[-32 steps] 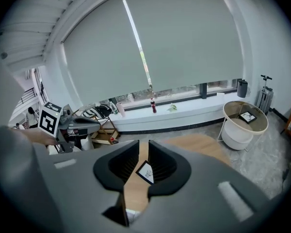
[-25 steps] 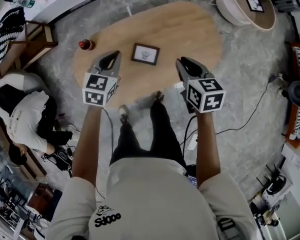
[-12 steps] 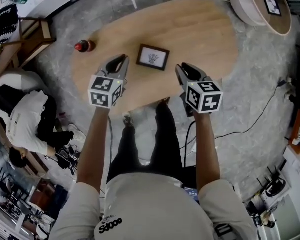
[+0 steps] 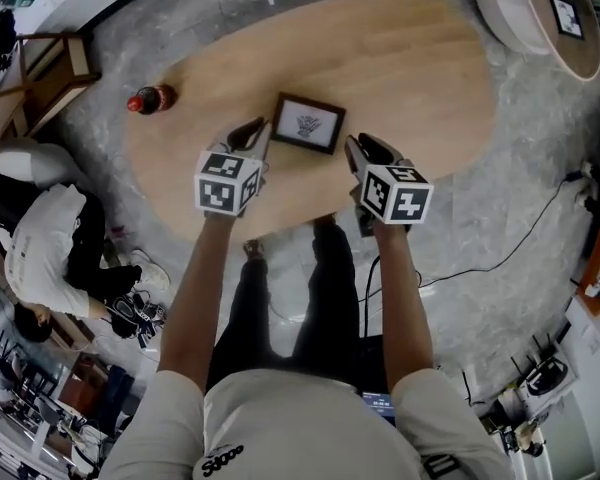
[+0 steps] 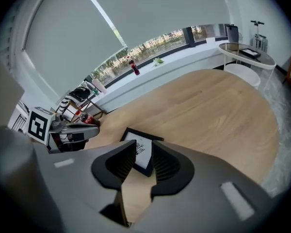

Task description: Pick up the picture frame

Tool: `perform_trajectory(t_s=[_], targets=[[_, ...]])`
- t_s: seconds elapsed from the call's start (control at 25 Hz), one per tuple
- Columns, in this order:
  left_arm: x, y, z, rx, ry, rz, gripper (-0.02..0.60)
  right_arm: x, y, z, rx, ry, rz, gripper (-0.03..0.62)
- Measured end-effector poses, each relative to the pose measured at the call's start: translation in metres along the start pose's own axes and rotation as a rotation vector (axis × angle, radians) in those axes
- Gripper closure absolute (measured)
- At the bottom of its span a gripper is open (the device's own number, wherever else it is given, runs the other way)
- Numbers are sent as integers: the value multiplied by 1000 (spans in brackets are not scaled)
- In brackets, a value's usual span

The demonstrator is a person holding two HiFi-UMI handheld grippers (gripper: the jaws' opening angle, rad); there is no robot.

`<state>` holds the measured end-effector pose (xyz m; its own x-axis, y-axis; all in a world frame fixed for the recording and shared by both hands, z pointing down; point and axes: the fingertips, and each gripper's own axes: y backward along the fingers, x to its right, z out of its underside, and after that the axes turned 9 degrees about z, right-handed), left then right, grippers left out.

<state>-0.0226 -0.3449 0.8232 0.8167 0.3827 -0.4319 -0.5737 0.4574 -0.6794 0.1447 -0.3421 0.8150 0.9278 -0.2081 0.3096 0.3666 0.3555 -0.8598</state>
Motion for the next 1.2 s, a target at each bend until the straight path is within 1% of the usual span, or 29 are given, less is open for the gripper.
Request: perform_trajectory(t_s=[0.12,0.2,0.28,0.44,0.56,0.68,0.8,0.88,1.0,1.08,1.2], targets=[[-6,-18,11,-14,15,4,526,5,-22,9,-16,-12,-2,490],[-8,-29,17,-22,20,17,500,8,-35,14,-26,-21,-2,486],[-11,-39,25,-39,24,16,497,9,-46,17,-33,-25,-2,482],[-21,-55,43,-85,41,-20,497,12,-65,25,-55,-32,8,480],[-27,-61,52,-117,20,-50,495,15,-76,27,-61,-50,24,476],[-27,-64,56,-138,10,-58,492,14,-84,31,-76,-70,16,474],[-29,-68,60,-148,21,-74,492,12,-89,34,-93,-83,13,474],[-31,-70,60,-153,13,-86,493,11,-93,34,-101,-81,17,474],[-28,-71,57,-153,3,-83,503,14,-97,36,-126,-62,48,484],[-28,-71,57,-144,27,-75,503,16,-99,38,-150,-63,64,479],[-28,-72,59,-144,52,-67,486,16,-100,37,-161,-74,70,474]])
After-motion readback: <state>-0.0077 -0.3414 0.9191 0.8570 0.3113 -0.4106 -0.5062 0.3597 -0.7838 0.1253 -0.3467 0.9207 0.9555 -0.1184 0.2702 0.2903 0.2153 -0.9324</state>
